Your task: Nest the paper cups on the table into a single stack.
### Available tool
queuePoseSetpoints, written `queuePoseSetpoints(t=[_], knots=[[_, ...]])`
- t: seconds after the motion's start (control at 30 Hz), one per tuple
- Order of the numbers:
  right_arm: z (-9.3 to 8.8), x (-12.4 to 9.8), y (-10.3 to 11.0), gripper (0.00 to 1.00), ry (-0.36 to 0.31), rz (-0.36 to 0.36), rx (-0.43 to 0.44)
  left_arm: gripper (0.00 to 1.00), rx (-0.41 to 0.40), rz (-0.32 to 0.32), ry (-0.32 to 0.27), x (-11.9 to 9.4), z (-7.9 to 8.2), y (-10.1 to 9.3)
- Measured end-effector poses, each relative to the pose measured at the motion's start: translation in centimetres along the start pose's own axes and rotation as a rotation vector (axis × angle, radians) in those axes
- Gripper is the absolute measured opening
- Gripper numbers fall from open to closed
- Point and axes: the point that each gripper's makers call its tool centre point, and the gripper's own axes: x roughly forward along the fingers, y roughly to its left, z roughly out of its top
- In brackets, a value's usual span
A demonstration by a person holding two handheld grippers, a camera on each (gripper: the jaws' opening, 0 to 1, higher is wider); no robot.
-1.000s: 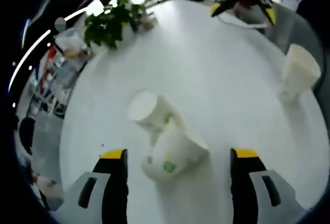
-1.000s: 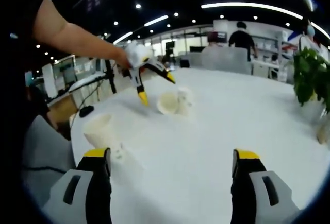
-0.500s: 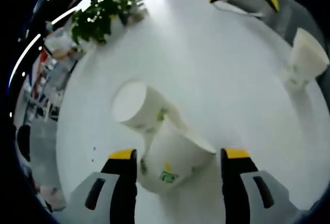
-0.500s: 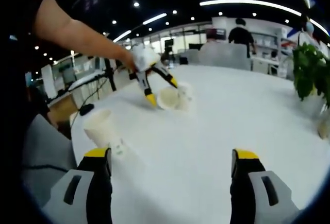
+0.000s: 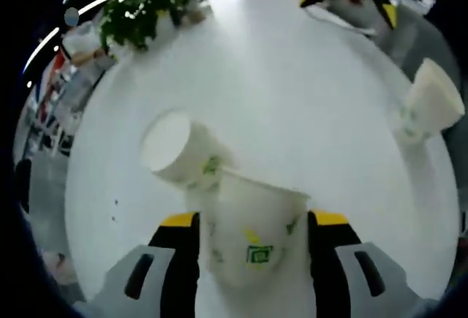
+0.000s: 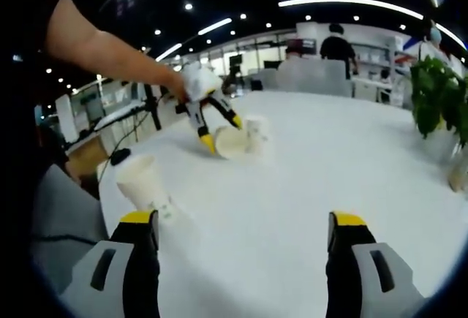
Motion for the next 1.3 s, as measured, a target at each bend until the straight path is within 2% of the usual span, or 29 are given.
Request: queuePoseSetpoints(t=[0.1,0.2,0.3,0.4,0.67,0.97,1.13,1.2,1.3], knots=[[-0.2,0.0,0.1,0.94,0.005,0.002,-0.003,0.58,0.035,-0.005,0.001,0.4,0.6,-0.3],[0.0,-0.1,0.2,0.94,0.001,0.0,0.002,0.54,0.058,-0.024,0.024,0.9,0.4,-1.0],[0.0,-0.2,0.1,0.93,-0.001,-0.001,0.001,0.5,0.042,-0.043,0.036,1.2,0.4,-1.4],[-0.1,-0.4,0.1,0.93,0.001,-0.004,0.002,0.48,-0.027,-0.038,0.035,1.3,0.5,-1.5],[0.0,-0.5,-0.1,0.93,-0.002,-0.009,0.003,0.45,-0.038,-0.039,0.034,1.0,0.3,-1.6],[0.3,-0.3,0.0,0.94,-0.006,-0.007,-0.006,0.43,-0.102,-0.01,-0.022,0.3,-0.1,-1.2],[0.8,0.0,-0.4,0.95,-0.021,-0.007,-0.03,0.43,-0.199,0.033,-0.1,-0.3,0.4,-0.5],[1.5,0.0,-0.4,0.94,-0.044,0.002,-0.075,0.42,-0.231,0.06,-0.12,-0.7,0.2,-0.2],[2.2,0.1,-0.8,1.0,-0.078,-0.003,-0.093,0.42,-0.26,0.094,-0.148,-1.1,0.1,0.3]])
